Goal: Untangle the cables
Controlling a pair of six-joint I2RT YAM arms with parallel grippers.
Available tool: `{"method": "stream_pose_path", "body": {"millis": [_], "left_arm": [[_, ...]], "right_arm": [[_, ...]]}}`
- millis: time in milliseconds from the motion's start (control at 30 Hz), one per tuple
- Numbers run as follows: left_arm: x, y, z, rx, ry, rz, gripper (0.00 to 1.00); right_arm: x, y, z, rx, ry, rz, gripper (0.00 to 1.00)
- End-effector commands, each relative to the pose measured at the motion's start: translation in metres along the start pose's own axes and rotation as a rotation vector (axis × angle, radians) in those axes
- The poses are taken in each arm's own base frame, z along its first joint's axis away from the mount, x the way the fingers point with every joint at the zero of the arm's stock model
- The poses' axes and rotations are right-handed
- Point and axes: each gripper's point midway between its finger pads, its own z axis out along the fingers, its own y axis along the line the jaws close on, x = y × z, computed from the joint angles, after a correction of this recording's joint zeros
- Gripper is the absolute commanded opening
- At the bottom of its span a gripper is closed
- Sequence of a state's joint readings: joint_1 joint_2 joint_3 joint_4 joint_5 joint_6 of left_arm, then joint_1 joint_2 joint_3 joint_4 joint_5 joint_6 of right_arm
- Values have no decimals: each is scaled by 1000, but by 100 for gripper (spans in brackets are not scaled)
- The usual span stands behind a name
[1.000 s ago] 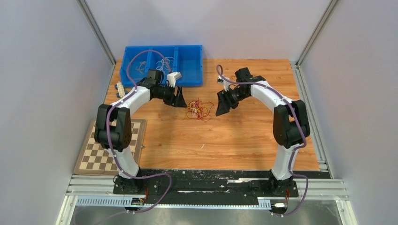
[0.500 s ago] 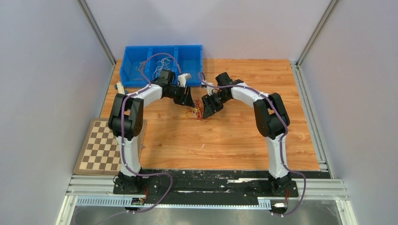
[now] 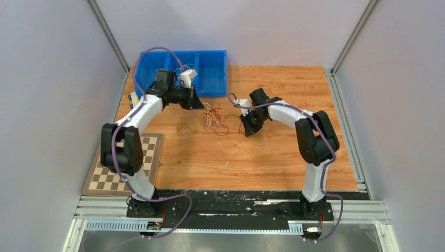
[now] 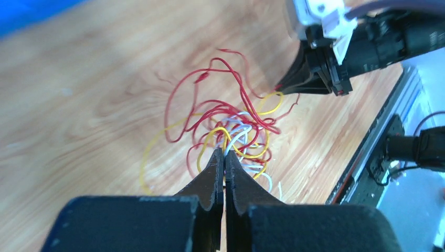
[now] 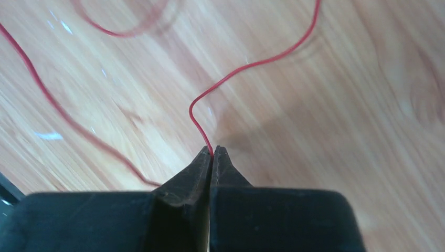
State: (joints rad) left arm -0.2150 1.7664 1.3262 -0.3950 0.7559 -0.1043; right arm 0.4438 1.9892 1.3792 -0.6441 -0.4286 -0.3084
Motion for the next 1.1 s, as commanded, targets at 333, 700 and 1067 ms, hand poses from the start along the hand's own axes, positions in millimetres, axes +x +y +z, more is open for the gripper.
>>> {"method": "stream_pose_path", "body": {"millis": [333,700,1067], "left_arm": [[-79,41,-209,-334,-331,134,0],[-35,80,-226,-448,-261,97,0],[30,177,-264,-710,-134,-56,0]], "right_arm": [[128,-144,-136,462,72,68,0],[172,-190,-202,588,61,142,0],[242,-234,-236,663,123,237,0]]}}
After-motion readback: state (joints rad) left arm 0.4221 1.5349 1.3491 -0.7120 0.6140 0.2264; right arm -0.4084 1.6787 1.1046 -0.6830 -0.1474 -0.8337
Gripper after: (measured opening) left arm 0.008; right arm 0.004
